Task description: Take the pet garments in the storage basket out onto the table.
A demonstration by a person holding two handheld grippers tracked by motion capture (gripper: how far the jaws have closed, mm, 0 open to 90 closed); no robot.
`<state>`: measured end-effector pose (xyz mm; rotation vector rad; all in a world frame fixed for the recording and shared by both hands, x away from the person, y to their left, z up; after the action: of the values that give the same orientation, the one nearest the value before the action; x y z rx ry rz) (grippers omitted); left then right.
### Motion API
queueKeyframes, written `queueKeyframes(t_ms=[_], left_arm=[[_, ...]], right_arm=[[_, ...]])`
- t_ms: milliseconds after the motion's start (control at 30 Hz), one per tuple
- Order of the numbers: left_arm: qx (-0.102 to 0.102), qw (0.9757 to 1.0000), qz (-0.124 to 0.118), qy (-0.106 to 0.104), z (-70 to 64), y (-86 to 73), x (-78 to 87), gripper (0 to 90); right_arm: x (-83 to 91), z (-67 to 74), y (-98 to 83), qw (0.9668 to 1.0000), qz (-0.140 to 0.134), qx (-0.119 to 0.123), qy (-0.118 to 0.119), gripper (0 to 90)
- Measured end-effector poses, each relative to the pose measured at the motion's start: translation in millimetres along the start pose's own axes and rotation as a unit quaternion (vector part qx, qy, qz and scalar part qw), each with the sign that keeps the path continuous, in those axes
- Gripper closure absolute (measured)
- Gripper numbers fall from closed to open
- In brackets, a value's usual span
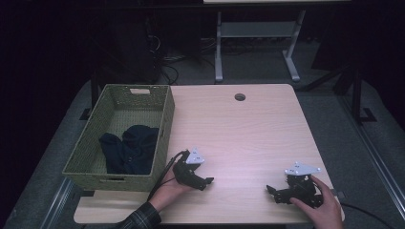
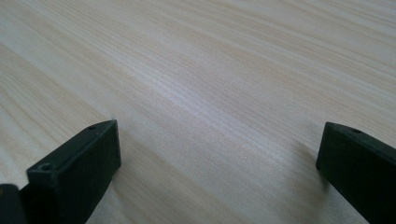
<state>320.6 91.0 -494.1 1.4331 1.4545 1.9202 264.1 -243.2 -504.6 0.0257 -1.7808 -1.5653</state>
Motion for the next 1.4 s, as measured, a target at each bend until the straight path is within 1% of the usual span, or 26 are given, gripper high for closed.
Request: queueKeyframes(t_ms=[100, 133, 167, 333, 533, 733, 933, 1000, 1267, 1367, 1400], left_arm=[[0.006, 1.0, -0.006, 0.0, 1.5, 1.4, 2.2, 13.7], [0.013, 0.9999, -0.011, -0.001, 1.9, 2.4, 3.8, 13.7], [0.014, 0.9998, -0.014, -0.001, 1.9, 3.0, 4.5, 13.7], [0.009, 0.9999, -0.014, -0.002, 0.9, 5.9, 6.4, 13.8], [0.01, 0.9998, -0.017, -0.003, 0.1, 10.3, 10.5, 13.8], [0.003, 0.9999, -0.016, -0.005, -1.2, 13.7, 12.9, 13.8], [0.005, 0.9998, -0.019, -0.008, -1.5, 17.5, 15.6, 13.9], [0.009, 0.9997, -0.02, -0.009, -1.9, 19.4, 16.8, 13.9], [0.004, 0.9998, -0.017, -0.012, -3.2, 24.6, 20.9, 13.9], [0.006, 0.9997, -0.018, -0.012, -3.1, 26.0, 21.7, 13.9], [0.008, 0.9996, -0.021, -0.015, -2.5, 27.7, 23.1, 13.9]], right_arm=[[0.0, 0.0, 0.0, 1.0, 0.0, 0.0, 0.0, 0.0], [0.0, 0.0, 0.0, 1.0, 0.0, 0.0, 0.0, 0.0], [0.0, 0.0, 0.0, 1.0, 0.0, 0.0, 0.0, 0.0], [0.0, 0.0, 0.0, 1.0, 0.0, 0.0, 0.0, 0.0], [0.0, 0.0, 0.0, 1.0, 0.0, 0.0, 0.0, 0.0], [0.0, 0.0, 0.0, 1.0, 0.0, 0.0, 0.0, 0.0], [0.0, 0.0, 0.0, 1.0, 0.0, 0.0, 0.0, 0.0], [0.0, 0.0, 0.0, 1.0, 0.0, 0.0, 0.0, 0.0], [0.0, 0.0, 0.0, 1.0, 0.0, 0.0, 0.0, 0.0], [0.0, 0.0, 0.0, 1.0, 0.0, 0.0, 0.0, 0.0], [0.0, 0.0, 0.0, 1.0, 0.0, 0.0, 0.0, 0.0]])
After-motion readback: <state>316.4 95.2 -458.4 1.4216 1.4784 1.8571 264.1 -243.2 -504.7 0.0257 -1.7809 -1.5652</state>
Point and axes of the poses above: each handheld gripper's, and its own axes: x roughly backward along the jaws, y roughly out of its top, z roughly to its left, the point moved 3 cm from there along -x, roughly forward along the jaws, and after that the axes turned 15 degrees about -z, right-handed, at the moved point
